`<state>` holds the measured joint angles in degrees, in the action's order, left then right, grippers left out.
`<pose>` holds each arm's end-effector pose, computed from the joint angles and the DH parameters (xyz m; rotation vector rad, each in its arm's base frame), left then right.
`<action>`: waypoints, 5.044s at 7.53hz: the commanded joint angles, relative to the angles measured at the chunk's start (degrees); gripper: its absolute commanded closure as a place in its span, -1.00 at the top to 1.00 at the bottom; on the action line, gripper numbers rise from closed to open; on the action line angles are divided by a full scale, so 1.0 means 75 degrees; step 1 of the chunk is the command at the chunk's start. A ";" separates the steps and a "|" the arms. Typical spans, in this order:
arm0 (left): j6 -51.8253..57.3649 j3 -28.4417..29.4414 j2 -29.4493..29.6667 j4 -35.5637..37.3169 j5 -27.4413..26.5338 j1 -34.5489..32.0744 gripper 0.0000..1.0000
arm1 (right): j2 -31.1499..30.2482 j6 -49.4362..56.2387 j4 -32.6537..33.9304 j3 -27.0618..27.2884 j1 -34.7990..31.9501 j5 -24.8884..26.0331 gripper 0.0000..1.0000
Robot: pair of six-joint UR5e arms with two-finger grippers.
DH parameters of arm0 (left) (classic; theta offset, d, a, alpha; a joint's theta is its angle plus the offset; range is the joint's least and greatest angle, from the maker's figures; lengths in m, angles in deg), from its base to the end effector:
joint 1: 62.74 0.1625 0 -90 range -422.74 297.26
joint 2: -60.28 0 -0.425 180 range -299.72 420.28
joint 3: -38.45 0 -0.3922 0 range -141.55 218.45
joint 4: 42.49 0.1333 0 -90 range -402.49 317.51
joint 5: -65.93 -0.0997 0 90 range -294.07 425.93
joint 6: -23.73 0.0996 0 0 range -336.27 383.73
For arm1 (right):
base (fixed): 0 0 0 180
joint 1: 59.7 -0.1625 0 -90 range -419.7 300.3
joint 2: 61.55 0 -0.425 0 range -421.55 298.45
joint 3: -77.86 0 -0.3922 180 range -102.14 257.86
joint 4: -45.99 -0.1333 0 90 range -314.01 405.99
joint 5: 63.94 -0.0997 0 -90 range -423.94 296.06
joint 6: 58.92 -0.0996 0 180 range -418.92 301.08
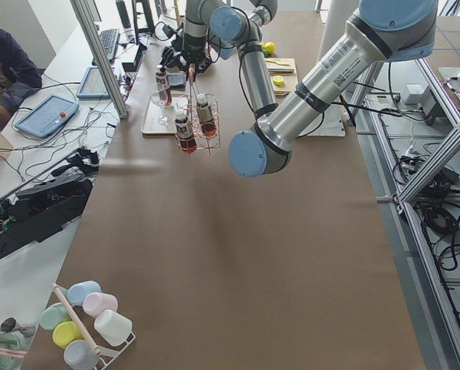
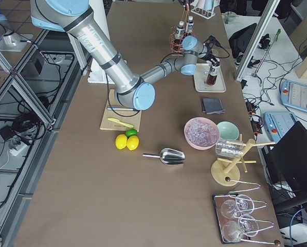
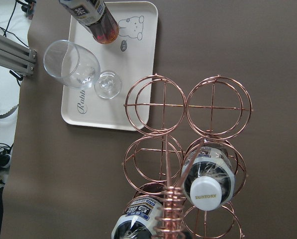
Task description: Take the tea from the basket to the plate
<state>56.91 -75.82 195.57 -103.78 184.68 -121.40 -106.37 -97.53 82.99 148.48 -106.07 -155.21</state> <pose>0.2243 -0.5326 0.0948 0.7550 0.5019 1.2323 -0.4375 -0.6490 0.2129 1.0242 -0.9188 -0.0886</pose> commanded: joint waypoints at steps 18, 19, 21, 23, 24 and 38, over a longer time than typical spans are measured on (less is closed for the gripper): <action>0.5103 0.3904 -0.2570 -0.3254 0.1324 -0.3546 -1.00 | -0.0434 -0.0020 0.3886 0.2364 -0.0389 0.0077 0.99; 0.5057 0.3869 -0.2558 -0.3219 0.1324 -0.3546 -1.00 | -0.0505 -0.0113 0.5248 0.3035 -0.0542 0.0030 0.99; 0.5045 0.3834 -0.2523 -0.3195 0.1324 -0.3546 -1.00 | -0.0925 -0.0231 0.7664 0.4383 -0.0938 -0.0656 0.99; 0.5033 0.3798 -0.2546 -0.3184 0.1452 -0.3546 -1.00 | -0.2698 -0.0091 0.8039 0.5183 -0.2084 -0.2445 0.99; 0.5021 0.3787 -0.2558 -0.3184 0.1499 -0.3534 -1.00 | -0.3451 0.0814 0.8074 0.5139 -0.2809 -0.3221 0.99; -0.1887 0.1382 -0.5566 -0.1601 0.2693 -0.4226 0.96 | -0.6259 0.5253 0.7571 0.3429 -0.5208 -0.5783 0.99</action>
<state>52.20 -66.44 158.59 -115.45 203.19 -152.90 -153.37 -58.19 139.89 175.04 -146.11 -198.61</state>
